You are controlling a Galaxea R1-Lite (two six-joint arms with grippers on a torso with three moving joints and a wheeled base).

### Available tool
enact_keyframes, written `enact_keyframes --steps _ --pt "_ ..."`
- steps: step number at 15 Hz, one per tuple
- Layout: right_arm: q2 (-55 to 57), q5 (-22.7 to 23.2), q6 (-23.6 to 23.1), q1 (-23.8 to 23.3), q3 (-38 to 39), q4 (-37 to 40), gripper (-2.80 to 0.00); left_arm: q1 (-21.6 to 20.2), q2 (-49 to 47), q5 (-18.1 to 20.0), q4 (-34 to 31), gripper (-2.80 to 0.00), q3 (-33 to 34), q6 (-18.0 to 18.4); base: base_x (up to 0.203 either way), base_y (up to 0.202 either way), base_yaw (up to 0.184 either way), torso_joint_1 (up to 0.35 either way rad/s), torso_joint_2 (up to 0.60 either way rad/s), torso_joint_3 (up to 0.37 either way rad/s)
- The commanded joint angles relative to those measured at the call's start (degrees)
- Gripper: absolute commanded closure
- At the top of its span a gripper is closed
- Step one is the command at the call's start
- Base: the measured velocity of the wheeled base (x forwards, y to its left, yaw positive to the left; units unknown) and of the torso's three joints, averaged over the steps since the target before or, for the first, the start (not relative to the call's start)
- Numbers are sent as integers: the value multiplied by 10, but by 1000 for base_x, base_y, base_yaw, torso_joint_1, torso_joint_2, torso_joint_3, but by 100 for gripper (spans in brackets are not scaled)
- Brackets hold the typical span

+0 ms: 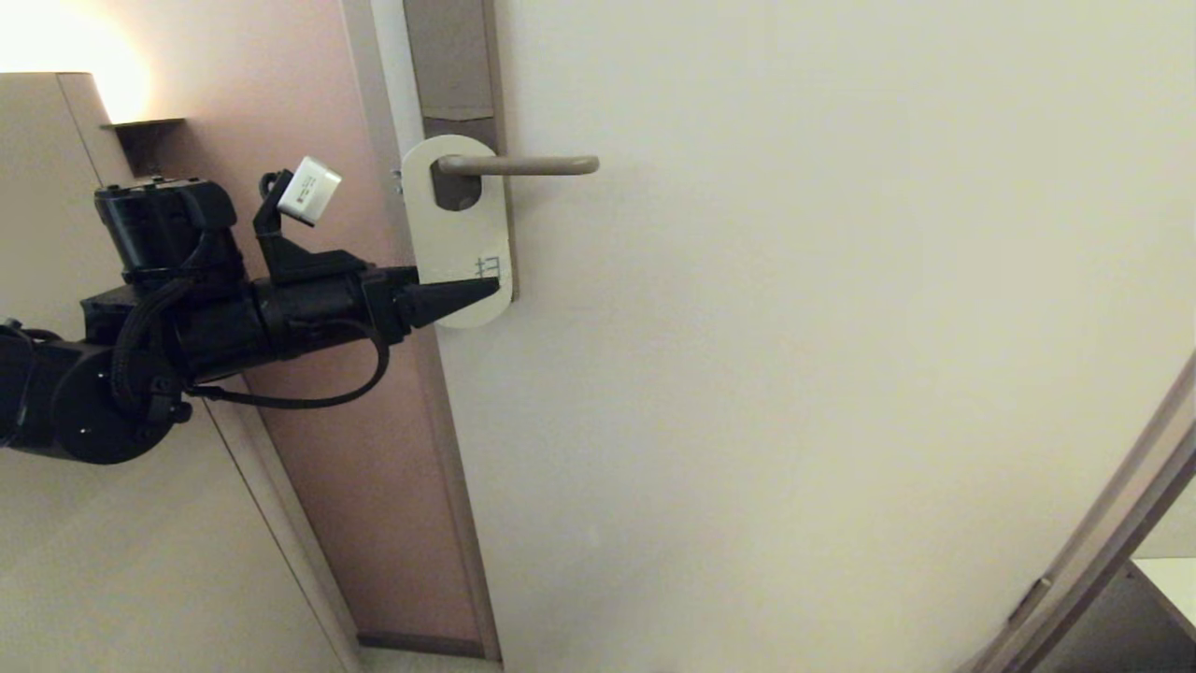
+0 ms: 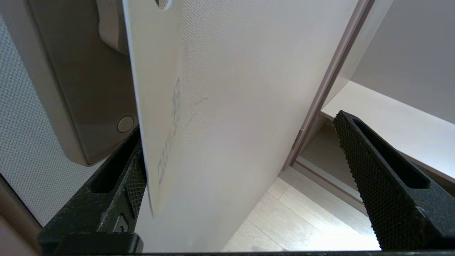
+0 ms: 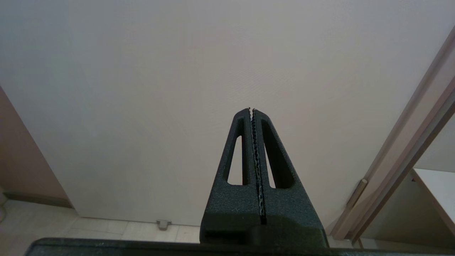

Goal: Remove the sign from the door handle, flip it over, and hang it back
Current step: Take down the sign

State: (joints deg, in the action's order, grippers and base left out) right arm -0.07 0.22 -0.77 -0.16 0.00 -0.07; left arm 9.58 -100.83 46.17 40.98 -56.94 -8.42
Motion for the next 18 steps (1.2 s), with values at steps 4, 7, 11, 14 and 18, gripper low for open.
enact_keyframes --steps 4,7,11,14,18 --pt "1 0 0 0 0 0 0 1 -14 2 3 -280 -19 1 0 0 0 0 0 0" --pt "1 0 0 0 0 0 0 6 -16 2 3 -280 -36 -3 0 0 0 0 0 0" --pt "1 0 0 0 0 1 0 11 -21 2 3 -280 -47 -3 0 0 0 0 0 0" --pt "1 0 0 0 0 0 0 11 -28 2 3 -280 -53 -2 0 0 0 0 0 0" --pt "1 0 0 0 0 0 0 10 -42 1 21 -280 -52 1 0 0 0 0 0 0"
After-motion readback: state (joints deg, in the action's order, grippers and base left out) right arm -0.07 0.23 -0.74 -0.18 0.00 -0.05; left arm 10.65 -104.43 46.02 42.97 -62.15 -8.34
